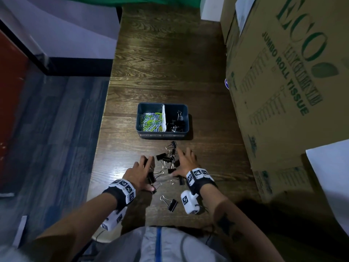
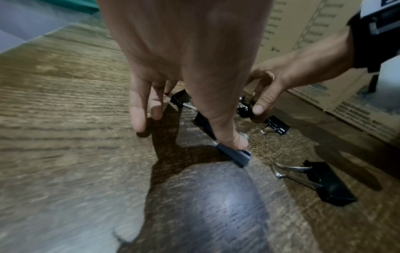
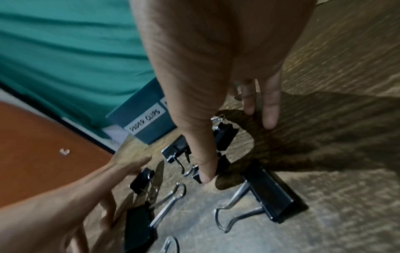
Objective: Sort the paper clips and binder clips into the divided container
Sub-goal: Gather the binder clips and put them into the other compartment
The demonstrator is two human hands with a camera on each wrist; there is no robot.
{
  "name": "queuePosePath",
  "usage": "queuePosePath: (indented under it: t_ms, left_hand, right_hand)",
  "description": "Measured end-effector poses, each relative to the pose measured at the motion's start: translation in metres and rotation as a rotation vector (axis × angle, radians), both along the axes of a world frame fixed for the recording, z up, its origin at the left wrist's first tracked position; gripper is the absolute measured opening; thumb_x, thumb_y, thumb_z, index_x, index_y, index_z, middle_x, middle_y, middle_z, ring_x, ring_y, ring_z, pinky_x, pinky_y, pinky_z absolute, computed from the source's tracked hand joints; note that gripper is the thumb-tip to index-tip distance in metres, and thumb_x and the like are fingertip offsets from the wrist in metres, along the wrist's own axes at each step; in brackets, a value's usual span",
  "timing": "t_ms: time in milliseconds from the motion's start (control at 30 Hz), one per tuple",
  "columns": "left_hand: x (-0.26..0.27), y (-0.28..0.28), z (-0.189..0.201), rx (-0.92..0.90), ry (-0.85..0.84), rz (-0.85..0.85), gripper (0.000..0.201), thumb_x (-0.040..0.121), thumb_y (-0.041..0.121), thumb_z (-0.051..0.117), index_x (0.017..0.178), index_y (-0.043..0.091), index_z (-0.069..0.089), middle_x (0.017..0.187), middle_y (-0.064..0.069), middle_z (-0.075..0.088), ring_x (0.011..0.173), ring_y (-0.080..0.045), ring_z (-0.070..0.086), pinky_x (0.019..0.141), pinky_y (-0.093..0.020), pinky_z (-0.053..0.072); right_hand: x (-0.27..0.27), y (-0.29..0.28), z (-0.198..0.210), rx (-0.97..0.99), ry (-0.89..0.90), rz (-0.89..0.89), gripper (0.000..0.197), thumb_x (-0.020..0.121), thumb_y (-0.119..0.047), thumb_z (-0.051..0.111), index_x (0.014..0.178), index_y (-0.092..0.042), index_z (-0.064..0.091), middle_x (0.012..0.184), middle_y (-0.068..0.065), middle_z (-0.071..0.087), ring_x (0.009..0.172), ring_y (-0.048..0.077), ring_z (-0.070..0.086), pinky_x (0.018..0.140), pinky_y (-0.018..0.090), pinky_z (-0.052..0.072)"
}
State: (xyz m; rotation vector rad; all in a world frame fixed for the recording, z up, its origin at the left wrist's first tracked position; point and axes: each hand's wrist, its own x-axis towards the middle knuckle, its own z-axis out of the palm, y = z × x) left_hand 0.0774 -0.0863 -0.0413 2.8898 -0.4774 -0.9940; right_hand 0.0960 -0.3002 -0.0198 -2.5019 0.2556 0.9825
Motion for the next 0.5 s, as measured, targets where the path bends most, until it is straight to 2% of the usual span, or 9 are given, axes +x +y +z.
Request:
queuePosePath:
  t_ms: [67,167,233,300,400,500]
  left_hand:
    - [0.001,-0.005,-0.003,-0.002,-0.012,-0.002,0.129,0.062,0.067,0.076,0.151,0.025,-0.007,0.153,-0.012,0.009,0.128,-0.034,0.037,0.090,-0.048,0.050]
    - [0.004,-0.015,-0.003,-0.024,-0.009,-0.041,0.119,0.069,0.061,0.075,0.152,0.022,-0.001,0.153,-0.011,0.009,0.130,-0.033,0.032,0.087,-0.047,0.051]
    - [0.006,-0.023,-0.002,-0.069,-0.004,-0.056,0.111,0.073,0.049,0.076,0.152,0.021,0.004,0.152,-0.012,0.013,0.128,-0.033,0.032,0.085,-0.047,0.052]
    - [0.007,-0.029,-0.001,-0.105,-0.013,-0.049,0.097,0.078,0.034,0.074,0.151,0.020,0.011,0.147,-0.013,0.020,0.124,-0.033,0.036,0.083,-0.046,0.053]
    - [0.010,-0.034,-0.003,-0.124,-0.024,-0.022,0.076,0.083,0.022,0.070,0.146,0.016,0.026,0.141,-0.013,0.027,0.120,-0.032,0.039,0.084,-0.044,0.052]
    - [0.015,-0.037,-0.002,-0.137,0.000,-0.005,0.068,0.081,0.017,0.071,0.138,0.015,0.034,0.135,-0.013,0.029,0.114,-0.032,0.045,0.081,-0.043,0.052]
  right_hand:
    - [0.005,0.005,-0.001,-0.026,0.005,0.080,0.129,0.067,-0.023,0.091,0.157,-0.035,0.000,0.164,0.007,-0.021,0.151,0.040,-0.002,0.113,0.064,0.024]
    - [0.013,0.011,0.000,-0.061,-0.002,0.181,0.133,0.068,-0.016,0.090,0.157,-0.036,-0.007,0.164,0.004,-0.024,0.151,0.042,-0.003,0.113,0.063,0.026]
    - [0.012,0.015,-0.003,-0.067,-0.015,0.287,0.127,0.069,-0.013,0.089,0.158,-0.034,0.001,0.165,0.005,-0.018,0.150,0.043,0.000,0.112,0.063,0.027]
    - [0.008,0.020,-0.006,-0.082,-0.066,0.358,0.114,0.071,-0.009,0.085,0.157,-0.032,0.013,0.166,0.007,-0.006,0.148,0.045,0.009,0.111,0.060,0.032]
    - [0.000,0.023,-0.006,-0.079,-0.165,0.358,0.091,0.075,0.001,0.076,0.149,-0.028,0.031,0.152,0.010,0.021,0.136,0.043,0.030,0.102,0.054,0.042]
    - [-0.006,0.022,-0.006,-0.078,-0.170,0.298,0.079,0.079,0.001,0.073,0.144,-0.024,0.037,0.148,0.013,0.026,0.128,0.042,0.041,0.100,0.052,0.044]
